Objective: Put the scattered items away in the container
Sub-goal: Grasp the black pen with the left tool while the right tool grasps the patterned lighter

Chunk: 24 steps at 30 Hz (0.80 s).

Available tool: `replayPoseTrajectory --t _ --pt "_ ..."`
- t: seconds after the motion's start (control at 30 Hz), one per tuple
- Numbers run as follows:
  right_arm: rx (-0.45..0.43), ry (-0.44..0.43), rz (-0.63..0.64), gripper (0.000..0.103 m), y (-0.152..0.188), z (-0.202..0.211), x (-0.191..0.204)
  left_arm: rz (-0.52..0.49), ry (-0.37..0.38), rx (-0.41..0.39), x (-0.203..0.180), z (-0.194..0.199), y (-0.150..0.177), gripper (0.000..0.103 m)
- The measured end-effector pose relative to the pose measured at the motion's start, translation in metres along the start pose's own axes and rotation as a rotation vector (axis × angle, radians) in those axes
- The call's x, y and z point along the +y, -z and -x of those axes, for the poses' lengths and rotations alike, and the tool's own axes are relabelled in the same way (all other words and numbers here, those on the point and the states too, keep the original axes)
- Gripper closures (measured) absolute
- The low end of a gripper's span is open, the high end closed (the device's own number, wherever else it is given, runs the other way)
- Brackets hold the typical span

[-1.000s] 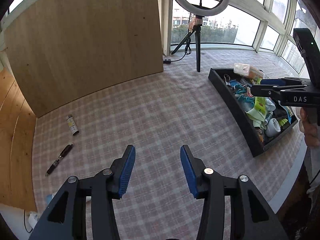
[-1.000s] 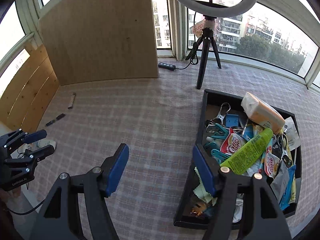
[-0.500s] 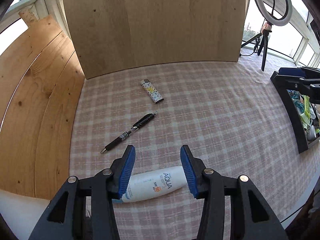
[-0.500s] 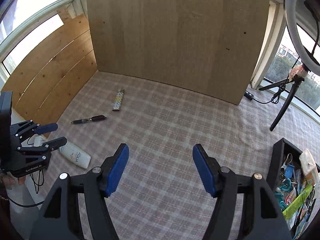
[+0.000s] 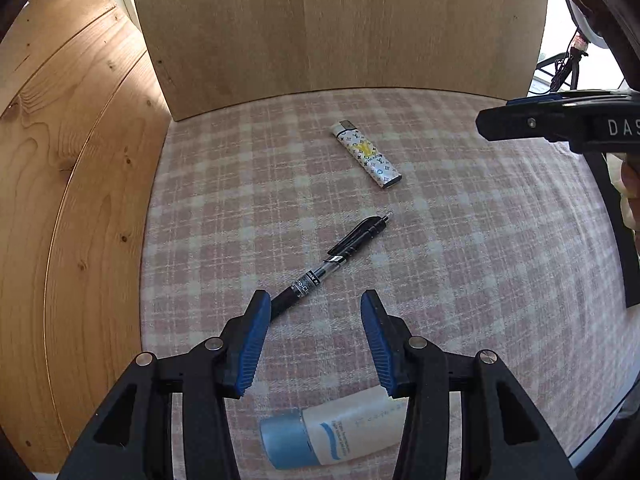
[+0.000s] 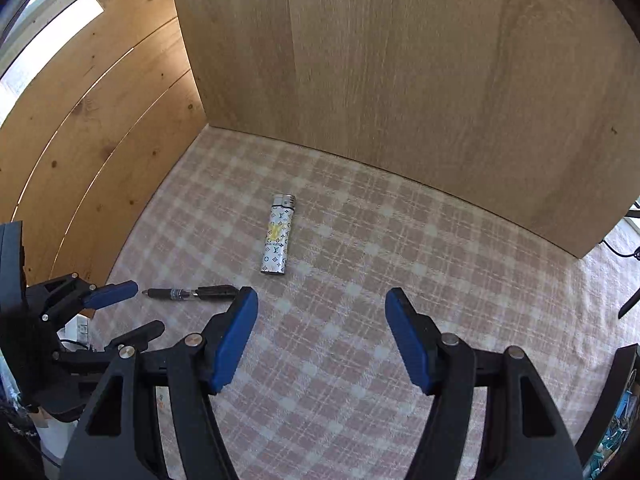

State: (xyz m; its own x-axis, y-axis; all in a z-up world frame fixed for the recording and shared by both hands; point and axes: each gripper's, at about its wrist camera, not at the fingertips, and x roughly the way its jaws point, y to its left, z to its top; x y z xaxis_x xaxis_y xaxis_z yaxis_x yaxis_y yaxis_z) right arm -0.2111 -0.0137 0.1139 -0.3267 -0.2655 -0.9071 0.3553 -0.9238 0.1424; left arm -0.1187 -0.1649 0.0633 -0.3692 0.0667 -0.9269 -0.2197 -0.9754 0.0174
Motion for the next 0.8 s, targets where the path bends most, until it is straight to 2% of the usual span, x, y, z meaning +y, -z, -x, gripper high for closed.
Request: replayPoseTrajectory --t 0.3,0.6,0.7,0.8 --pt "0.090 -0.009 -0.029 0.041 -0.034 -0.067 0.014 -0.029 0.014 0.054 -0.004 -0.029 0.000 0.059" --pt "0.143 -0.012 -0.030 0.058 -0.041 -0.102 0.027 -0.020 0.011 0.065 -0.013 -0.040 0.004 0.063" --pt "0.132 0.021 0.006 0.060 -0.043 -0.106 0.036 -0.012 0.016 0.063 -0.017 -0.040 0.006 0.069" --pt "0.126 0.085 0.057 0.073 -0.041 -0.106 0.044 0.007 0.009 0.063 -0.022 -0.039 0.007 0.075"
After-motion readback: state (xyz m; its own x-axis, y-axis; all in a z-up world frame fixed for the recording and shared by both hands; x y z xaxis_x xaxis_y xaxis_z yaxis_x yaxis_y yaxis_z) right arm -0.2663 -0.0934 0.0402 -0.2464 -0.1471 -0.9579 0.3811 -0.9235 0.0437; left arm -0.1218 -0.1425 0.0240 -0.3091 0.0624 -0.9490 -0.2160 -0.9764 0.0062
